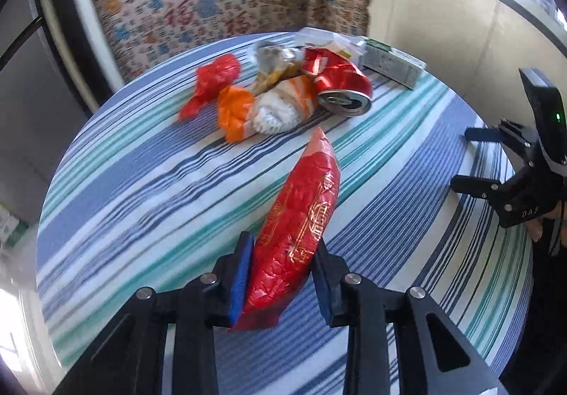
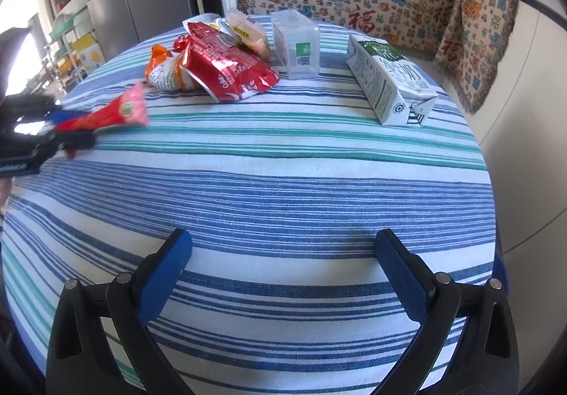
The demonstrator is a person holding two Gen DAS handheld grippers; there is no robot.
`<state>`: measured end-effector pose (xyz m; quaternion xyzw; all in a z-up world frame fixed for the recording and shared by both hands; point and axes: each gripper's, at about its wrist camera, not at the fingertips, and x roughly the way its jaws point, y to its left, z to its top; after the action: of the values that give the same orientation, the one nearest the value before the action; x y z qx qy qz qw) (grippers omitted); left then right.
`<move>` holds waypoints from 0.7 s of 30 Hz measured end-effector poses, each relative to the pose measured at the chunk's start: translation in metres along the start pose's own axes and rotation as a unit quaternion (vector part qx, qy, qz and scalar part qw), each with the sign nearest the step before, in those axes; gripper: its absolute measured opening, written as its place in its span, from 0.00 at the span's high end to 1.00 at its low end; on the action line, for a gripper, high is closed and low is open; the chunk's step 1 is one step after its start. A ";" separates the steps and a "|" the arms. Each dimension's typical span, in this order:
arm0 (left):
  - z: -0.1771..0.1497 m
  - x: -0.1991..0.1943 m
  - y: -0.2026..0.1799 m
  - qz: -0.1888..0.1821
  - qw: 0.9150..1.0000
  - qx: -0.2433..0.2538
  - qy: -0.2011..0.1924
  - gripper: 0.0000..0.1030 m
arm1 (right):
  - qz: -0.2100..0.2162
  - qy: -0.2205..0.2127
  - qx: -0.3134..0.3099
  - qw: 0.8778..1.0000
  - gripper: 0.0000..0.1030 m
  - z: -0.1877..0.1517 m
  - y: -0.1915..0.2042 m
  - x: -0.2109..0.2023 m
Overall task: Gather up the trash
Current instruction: 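Grasp the long red snack wrapper with the left tool and lift it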
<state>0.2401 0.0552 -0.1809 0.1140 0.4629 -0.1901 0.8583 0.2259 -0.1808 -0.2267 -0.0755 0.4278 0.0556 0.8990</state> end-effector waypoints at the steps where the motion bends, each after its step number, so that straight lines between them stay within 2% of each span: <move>1: -0.006 -0.006 0.003 0.015 0.999 -0.038 -0.004 0.68 | 0.000 0.000 0.000 1.000 0.00 0.000 0.000 0.000; 3: -0.017 -0.016 0.010 0.035 0.993 -0.114 -0.008 0.68 | -0.001 0.000 -0.001 1.000 0.00 0.000 0.000 0.000; 5: -0.023 -0.020 0.012 0.050 0.987 -0.152 -0.016 0.66 | -0.002 0.001 0.000 1.000 0.00 0.001 0.000 0.000; 7: -0.021 -0.016 0.009 0.057 0.987 -0.149 -0.019 0.63 | -0.002 0.001 0.000 1.000 0.00 0.001 -0.002 0.000; 9: -0.018 -0.006 0.006 0.061 0.989 -0.137 -0.003 0.61 | -0.002 -0.001 0.004 1.000 0.01 0.000 -0.002 -0.001; 11: -0.016 0.003 0.006 0.062 0.991 -0.122 0.002 0.39 | -0.001 -0.007 0.021 1.000 0.01 -0.003 -0.009 -0.005; 12: -0.017 0.005 0.005 0.065 0.991 -0.116 -0.003 0.36 | -0.007 -0.006 0.028 1.000 0.01 -0.004 -0.014 -0.006; 16: -0.017 0.016 0.009 0.059 0.992 -0.111 -0.001 0.33 | -0.041 0.003 0.044 0.998 0.01 -0.002 -0.040 -0.004; 21: -0.010 0.020 0.019 0.072 0.989 -0.125 -0.014 0.31 | -0.053 0.024 0.061 0.996 0.00 0.018 -0.071 0.009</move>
<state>0.2506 0.0714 -0.2030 0.0358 0.4615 -0.0704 0.8836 0.2563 -0.2465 -0.2164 -0.0443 0.4473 -0.0207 0.8931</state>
